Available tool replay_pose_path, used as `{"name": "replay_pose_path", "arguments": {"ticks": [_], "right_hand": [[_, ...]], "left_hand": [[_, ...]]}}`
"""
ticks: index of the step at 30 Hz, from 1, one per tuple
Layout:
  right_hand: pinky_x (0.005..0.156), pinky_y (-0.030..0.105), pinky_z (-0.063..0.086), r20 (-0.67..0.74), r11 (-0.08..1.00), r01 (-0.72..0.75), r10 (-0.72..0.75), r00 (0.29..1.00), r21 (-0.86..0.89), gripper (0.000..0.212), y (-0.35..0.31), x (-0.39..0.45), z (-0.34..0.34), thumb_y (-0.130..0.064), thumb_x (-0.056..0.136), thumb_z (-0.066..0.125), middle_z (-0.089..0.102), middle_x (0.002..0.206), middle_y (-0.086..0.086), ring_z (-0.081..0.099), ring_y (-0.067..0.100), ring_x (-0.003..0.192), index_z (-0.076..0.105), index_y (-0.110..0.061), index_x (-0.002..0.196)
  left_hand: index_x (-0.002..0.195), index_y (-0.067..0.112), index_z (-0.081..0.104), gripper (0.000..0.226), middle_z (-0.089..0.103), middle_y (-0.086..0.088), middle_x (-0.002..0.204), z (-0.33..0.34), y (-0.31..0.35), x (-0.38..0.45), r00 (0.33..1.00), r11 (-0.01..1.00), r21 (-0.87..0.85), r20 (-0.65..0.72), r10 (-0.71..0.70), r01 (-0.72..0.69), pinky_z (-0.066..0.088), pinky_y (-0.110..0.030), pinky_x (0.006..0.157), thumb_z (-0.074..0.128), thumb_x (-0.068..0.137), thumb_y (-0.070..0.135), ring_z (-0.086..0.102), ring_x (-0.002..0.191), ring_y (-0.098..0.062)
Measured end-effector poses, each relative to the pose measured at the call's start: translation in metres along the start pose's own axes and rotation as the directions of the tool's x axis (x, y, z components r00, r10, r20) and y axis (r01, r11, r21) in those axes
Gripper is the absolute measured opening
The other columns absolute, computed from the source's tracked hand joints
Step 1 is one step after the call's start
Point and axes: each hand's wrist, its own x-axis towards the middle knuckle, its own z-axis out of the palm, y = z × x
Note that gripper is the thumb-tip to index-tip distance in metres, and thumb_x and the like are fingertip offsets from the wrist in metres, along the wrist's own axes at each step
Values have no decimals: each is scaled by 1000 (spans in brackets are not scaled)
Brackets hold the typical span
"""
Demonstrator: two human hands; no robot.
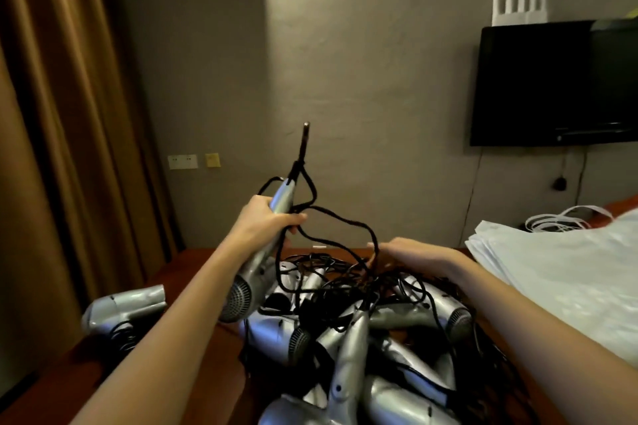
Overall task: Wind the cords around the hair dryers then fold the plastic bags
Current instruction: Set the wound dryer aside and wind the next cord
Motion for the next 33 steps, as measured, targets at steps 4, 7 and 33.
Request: {"name": "replay_pose_path", "arguments": {"ticks": [4,7,33], "right_hand": [[76,20,48,54,988,58,-51,997,-142,16,6,-1,-5,-32,91,62,72,87,-6,64,4,77,74,-21,88],[64,24,41,-173,825,-32,-80,982,-564,20,3,7,-19,-37,88,64,60,68,-11,58,10,71,65,-25,73],[37,14,37,-179,745,204,-114,977,635,24,-69,0,6,-11,101,38,70,77,4,53,5,44,59,-1,108]], "left_hand": [[82,11,56,25,65,-2,62,-19,-2,1,995,995,104,-96,13,-3,42,-14,38,77,84,25,57,36,-2],[88,7,59,27,67,-7,70,-28,-7,1,987,992,126,-160,12,9,47,-20,44,77,84,28,63,44,-9],[85,2,57,23,60,-9,66,28,31,4,994,995,-103,111,11,1,50,-26,46,79,79,8,57,41,-13]]}}
